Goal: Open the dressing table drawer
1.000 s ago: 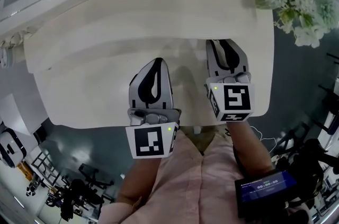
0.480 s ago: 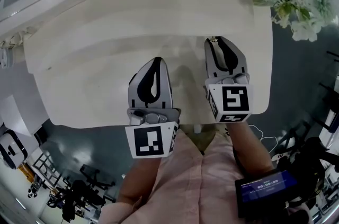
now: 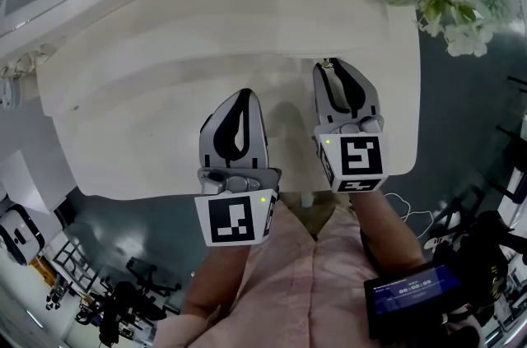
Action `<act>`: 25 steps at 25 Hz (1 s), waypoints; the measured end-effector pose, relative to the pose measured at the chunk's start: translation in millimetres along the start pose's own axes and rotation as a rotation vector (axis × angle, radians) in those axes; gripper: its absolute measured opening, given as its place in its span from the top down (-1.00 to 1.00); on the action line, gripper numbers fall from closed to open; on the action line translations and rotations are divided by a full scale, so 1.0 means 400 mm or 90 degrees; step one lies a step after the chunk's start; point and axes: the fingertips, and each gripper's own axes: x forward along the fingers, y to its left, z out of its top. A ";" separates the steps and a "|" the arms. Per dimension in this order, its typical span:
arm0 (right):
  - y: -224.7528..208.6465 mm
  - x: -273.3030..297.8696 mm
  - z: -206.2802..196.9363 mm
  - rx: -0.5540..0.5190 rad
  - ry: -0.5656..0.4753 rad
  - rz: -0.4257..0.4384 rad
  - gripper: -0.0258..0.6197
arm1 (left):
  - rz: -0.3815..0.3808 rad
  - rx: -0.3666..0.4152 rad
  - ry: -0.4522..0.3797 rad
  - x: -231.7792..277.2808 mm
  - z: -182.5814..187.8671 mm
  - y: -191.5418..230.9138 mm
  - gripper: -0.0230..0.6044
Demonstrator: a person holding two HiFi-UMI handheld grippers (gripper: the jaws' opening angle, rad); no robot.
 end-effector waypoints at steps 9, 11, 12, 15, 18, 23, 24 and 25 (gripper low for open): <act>0.005 -0.007 -0.006 -0.001 -0.001 0.000 0.60 | 0.002 0.002 0.001 -0.009 -0.004 0.000 0.86; 0.007 -0.010 -0.010 -0.002 -0.001 0.000 0.60 | 0.002 0.002 0.000 -0.011 -0.005 0.002 0.86; 0.007 -0.011 -0.011 -0.002 0.000 0.000 0.59 | 0.003 0.002 0.000 -0.012 -0.005 0.003 0.86; 0.009 -0.016 -0.014 -0.002 0.001 -0.001 0.60 | 0.001 0.002 -0.001 -0.017 -0.005 0.001 0.86; 0.010 -0.022 -0.017 -0.002 0.002 -0.002 0.60 | -0.001 0.002 -0.003 -0.020 -0.004 -0.003 0.86; 0.014 -0.034 -0.026 -0.001 0.003 0.000 0.60 | -0.005 0.002 -0.001 -0.025 -0.011 -0.013 0.86; 0.015 -0.036 -0.027 -0.001 0.003 0.000 0.60 | -0.007 0.002 -0.001 -0.025 -0.013 -0.016 0.86; 0.016 -0.038 -0.029 -0.002 0.003 0.001 0.59 | -0.008 0.002 -0.001 -0.026 -0.014 -0.020 0.86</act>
